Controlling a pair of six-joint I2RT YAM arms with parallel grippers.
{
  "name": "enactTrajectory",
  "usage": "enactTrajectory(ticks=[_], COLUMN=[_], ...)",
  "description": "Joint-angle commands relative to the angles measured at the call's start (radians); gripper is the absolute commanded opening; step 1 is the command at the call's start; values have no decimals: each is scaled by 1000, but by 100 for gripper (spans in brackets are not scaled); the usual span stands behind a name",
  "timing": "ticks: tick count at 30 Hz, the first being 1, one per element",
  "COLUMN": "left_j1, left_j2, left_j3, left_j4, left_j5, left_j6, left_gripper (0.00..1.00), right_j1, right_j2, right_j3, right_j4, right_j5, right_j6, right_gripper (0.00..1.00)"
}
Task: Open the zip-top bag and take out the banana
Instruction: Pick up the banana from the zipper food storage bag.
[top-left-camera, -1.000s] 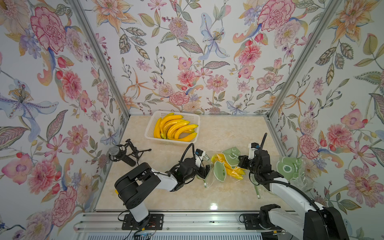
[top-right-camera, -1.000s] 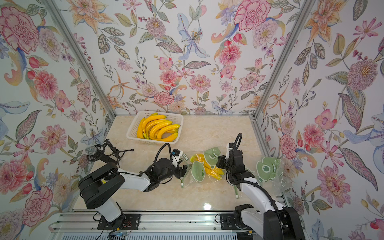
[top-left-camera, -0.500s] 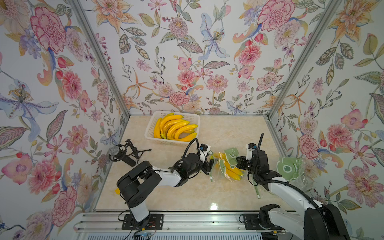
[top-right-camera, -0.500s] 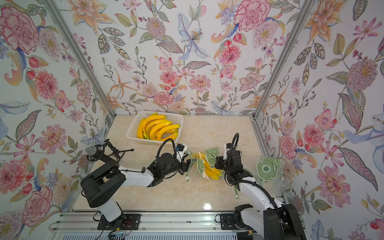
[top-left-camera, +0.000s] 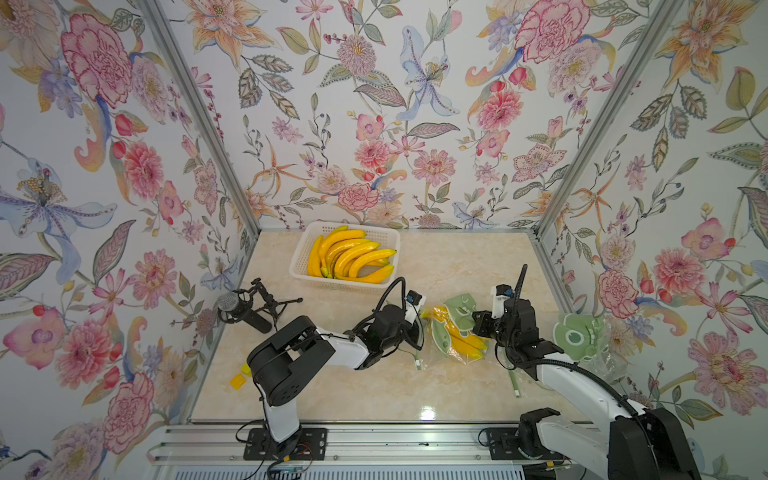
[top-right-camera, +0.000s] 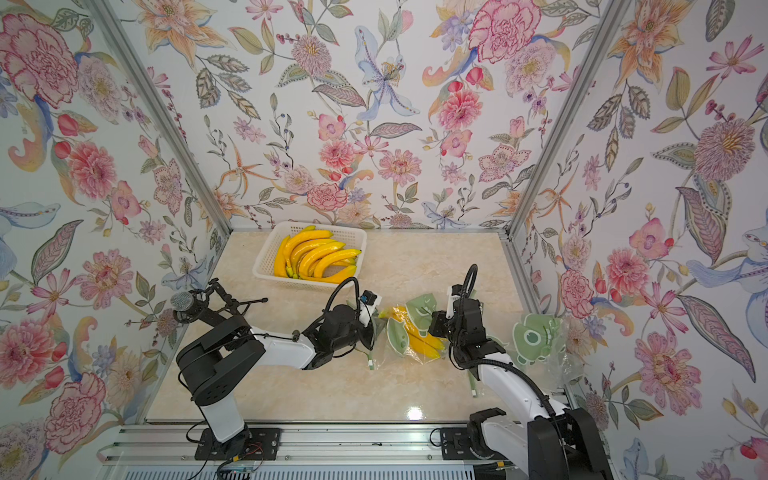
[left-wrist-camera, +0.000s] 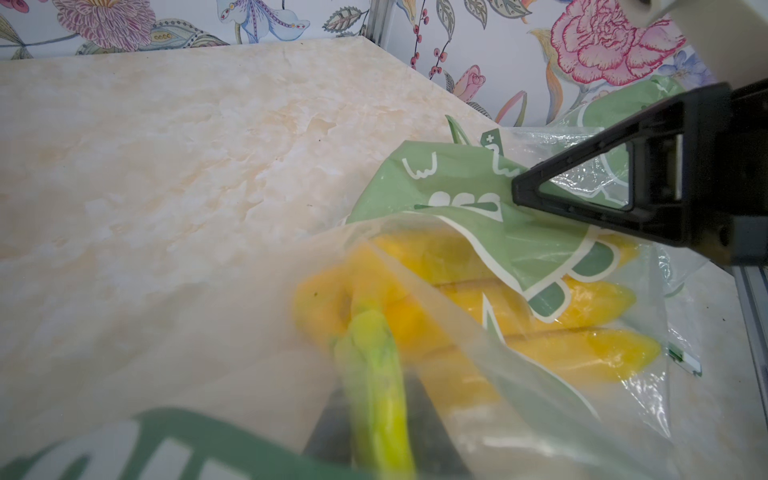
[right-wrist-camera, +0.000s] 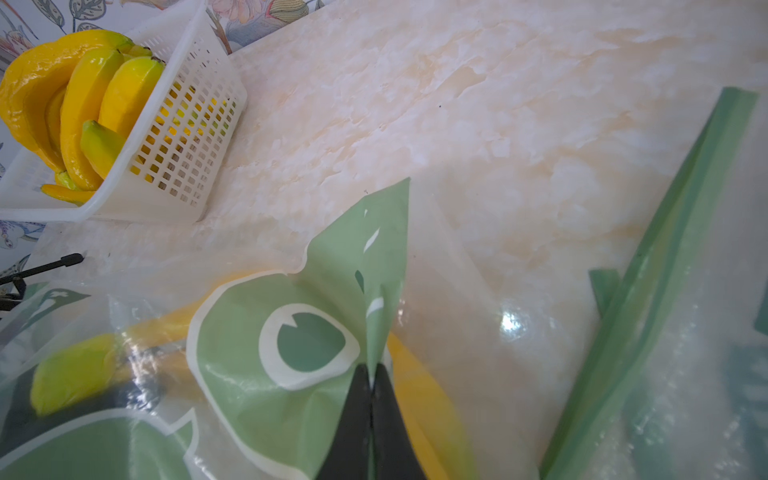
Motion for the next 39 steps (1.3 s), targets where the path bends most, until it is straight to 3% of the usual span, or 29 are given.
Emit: enactTrajectory(ticks=[1,10,21,34,39], left_j1=[9,5,-9,-7,7], left_j2=[-43,-124,-263,-409,-504], left_j3=[-40,-146,-353,-453,-476], left_j4=[33,81,198,174,90], left_j5=[-32,-78,-175,-253,-312], left_j6=[-8,-37,-152,-185,-175], left_gripper=[21,15,14,15,15], right_j1=[0,-14,-32,-45,-52], right_j2=[-7,-37,-82,-172,-183], right_j3=[30,29,34,-10,-16], right_j4=[7,-21,-45,-71,-81], right_j5=[21,83,188,273,274], right_j6=[-21,-11,41,73,71], right_gripper=[0,0,0,0,0])
